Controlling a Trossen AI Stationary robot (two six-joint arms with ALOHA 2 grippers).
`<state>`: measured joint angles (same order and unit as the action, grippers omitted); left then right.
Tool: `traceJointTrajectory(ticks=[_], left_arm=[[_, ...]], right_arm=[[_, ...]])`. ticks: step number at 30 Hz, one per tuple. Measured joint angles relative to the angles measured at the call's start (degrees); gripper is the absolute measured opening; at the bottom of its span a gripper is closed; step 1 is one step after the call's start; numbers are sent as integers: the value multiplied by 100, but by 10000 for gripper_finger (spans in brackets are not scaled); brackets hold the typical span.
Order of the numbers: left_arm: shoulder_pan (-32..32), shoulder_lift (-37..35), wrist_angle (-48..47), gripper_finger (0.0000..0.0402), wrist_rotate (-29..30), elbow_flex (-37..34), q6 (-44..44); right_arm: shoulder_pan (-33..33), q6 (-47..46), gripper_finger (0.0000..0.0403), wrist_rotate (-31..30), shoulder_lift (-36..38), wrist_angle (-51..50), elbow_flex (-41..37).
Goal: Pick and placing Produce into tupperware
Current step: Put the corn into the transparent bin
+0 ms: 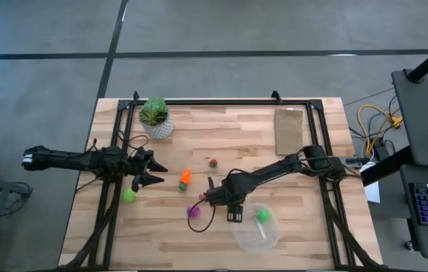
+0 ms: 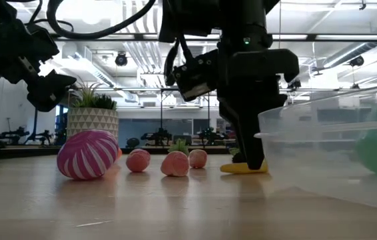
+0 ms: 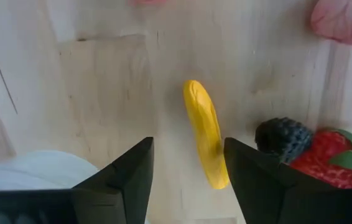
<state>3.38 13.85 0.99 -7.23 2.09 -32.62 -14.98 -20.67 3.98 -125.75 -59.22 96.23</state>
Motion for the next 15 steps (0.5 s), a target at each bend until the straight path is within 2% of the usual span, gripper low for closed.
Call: traceJointTrajectory(ticks=[9, 15], left_arm=[[2, 0, 0, 240, 0, -6, 2], [1, 0, 0, 240, 0, -9, 0]], right_arm=[[2, 111, 186, -207, 0, 195, -54], [2, 90, 154, -228, 3, 234, -224]])
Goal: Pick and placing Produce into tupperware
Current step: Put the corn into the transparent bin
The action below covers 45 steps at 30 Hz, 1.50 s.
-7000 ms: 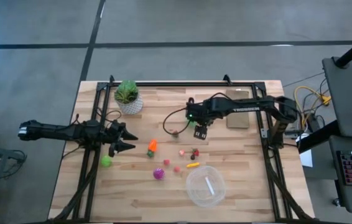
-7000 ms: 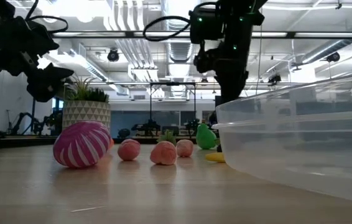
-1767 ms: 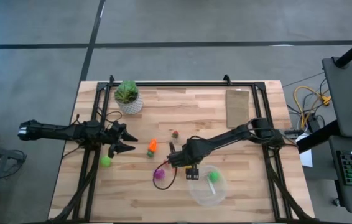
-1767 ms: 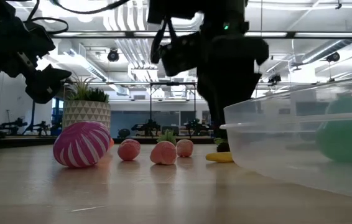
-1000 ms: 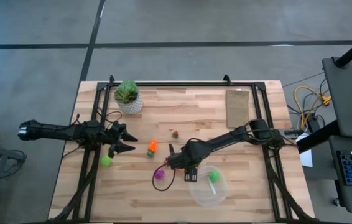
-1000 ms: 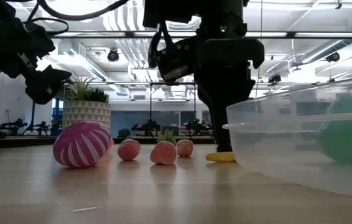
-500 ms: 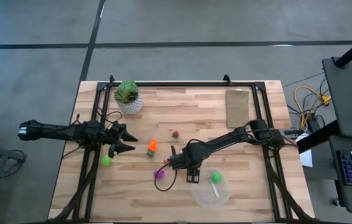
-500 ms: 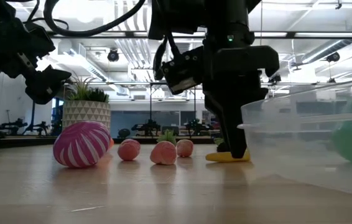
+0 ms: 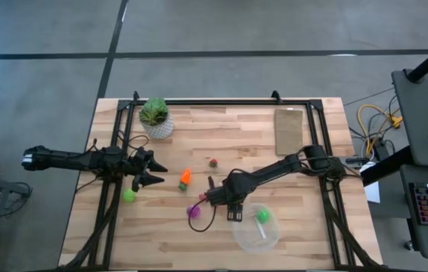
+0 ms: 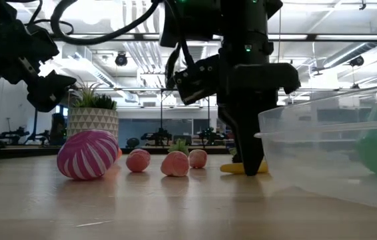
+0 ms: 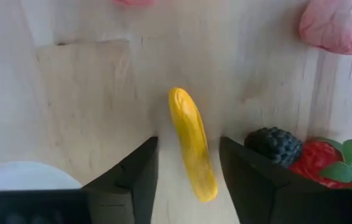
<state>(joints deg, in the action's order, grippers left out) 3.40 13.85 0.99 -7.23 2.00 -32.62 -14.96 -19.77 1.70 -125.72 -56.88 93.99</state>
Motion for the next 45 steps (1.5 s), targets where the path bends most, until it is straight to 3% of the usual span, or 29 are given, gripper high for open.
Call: traceJointTrajectory(ticks=[14, 27, 30, 39, 45], left_arm=[[-1, 0, 0, 240, 0, -2, 2], [0, 0, 0, 240, 0, -2, 2], [-1, 0, 0, 240, 0, -2, 1], [-2, -4, 2, 240, 0, -3, 1], [-1, -4, 9, 240, 0, -4, 2]], right_arm=[[12, -173, 64, -27, 3, 21, -15], [44, -384, 35, -25, -12, -39, 221], [48, -481, 34, 17, -12, -445, 413], [-67, -1832, 34, -29, 580, -1598, 1454], [-614, -3434, 34, 183, 924, -1790, 1367]])
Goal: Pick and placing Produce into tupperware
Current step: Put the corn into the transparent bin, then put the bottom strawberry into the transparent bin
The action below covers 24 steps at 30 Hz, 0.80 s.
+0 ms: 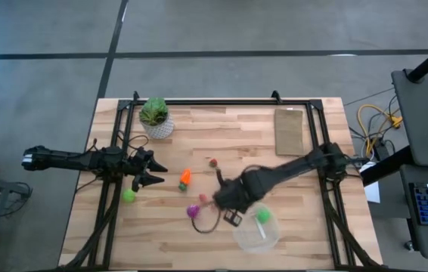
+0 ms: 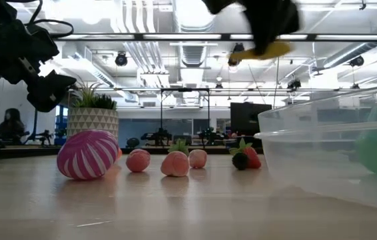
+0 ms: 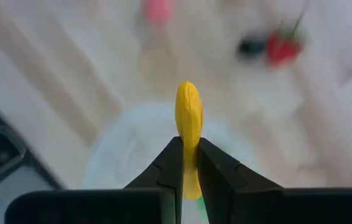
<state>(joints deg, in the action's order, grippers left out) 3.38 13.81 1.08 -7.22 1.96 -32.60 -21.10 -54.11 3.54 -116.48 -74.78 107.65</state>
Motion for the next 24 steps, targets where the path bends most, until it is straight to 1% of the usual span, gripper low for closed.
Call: traceJointTrajectory(ticks=[4, 8, 11, 14, 16, 18, 20, 23, 24], left_arm=[[0, 2, 0, 240, 0, 0, 0], [2, 4, -2, 240, 0, 0, 0], [2, -1, -2, 240, 0, 0, 0], [2, 0, -2, 240, 0, 0, 0], [2, 4, -4, 240, 0, 0, 0], [2, 4, -3, 240, 0, 0, 0], [2, 4, -2, 240, 0, 0, 0], [0, -7, -2, 240, 2, 0, 0], [0, -1, 4, 240, 0, 0, 0]], right_arm=[[-435, -971, 39, 432, 4, 273, -451], [-733, -1919, 63, 565, 4, 523, -755], [-878, -2325, 87, 616, 6, 559, -918], [-992, -2543, 109, 856, 6, 616, -1133], [-1072, -2715, 122, 910, 6, 609, -1257], [-1103, -2867, 133, 780, 11, 601, -1287], [-1043, -2904, 143, 412, 123, 541, -1251], [-667, -2650, 156, -332, 431, 299, -1107], [-481, -2473, 160, -484, 514, 167, -1116]])
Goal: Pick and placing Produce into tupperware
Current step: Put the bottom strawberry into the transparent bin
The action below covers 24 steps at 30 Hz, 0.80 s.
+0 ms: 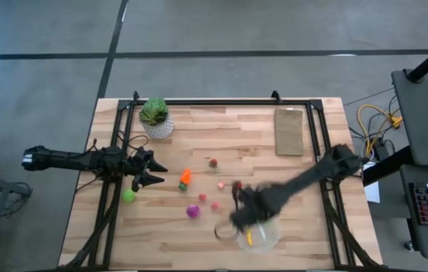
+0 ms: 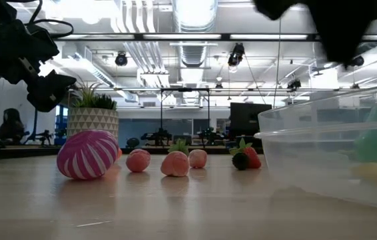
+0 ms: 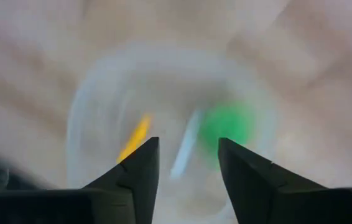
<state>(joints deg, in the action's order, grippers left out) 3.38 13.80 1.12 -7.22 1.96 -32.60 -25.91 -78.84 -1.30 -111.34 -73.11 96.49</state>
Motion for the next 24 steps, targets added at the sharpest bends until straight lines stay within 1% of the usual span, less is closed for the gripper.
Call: traceJointTrajectory(ticks=[2, 4, 7, 9, 11, 14, 17, 19, 21, 24], left_arm=[[0, 1, -2, 240, 0, 0, 0], [0, -2, 22, 240, 0, 0, 0], [2, -6, 24, 240, 0, 0, 0], [2, -6, 24, 240, 0, 0, -4], [1, 0, 24, 240, 0, 0, -2], [0, 4, 20, 240, 0, 0, -2], [0, 4, 15, 240, 2, 0, -2], [0, 4, 12, 240, 2, 0, -2], [0, 4, -6, 240, 2, 0, -2], [0, 4, -6, 240, 2, 0, -4]], right_arm=[[440, 492, 168, -47, 103, -140, -127], [905, 1058, 178, 3, 141, -23, -304], [1551, 1763, 196, 359, 226, 469, -588], [1839, 2053, 210, 555, 233, 750, -677], [1969, 2220, 224, 564, 230, 803, -717], [2024, 2235, 242, 615, 235, 898, -771], [2037, 2234, 251, 730, 111, 940, -794], [2037, 2205, 252, 811, -36, 1006, -794], [2032, 2164, 249, 768, -184, 1322, -794], [2076, 1888, 235, 746, -341, 1600, -793]])
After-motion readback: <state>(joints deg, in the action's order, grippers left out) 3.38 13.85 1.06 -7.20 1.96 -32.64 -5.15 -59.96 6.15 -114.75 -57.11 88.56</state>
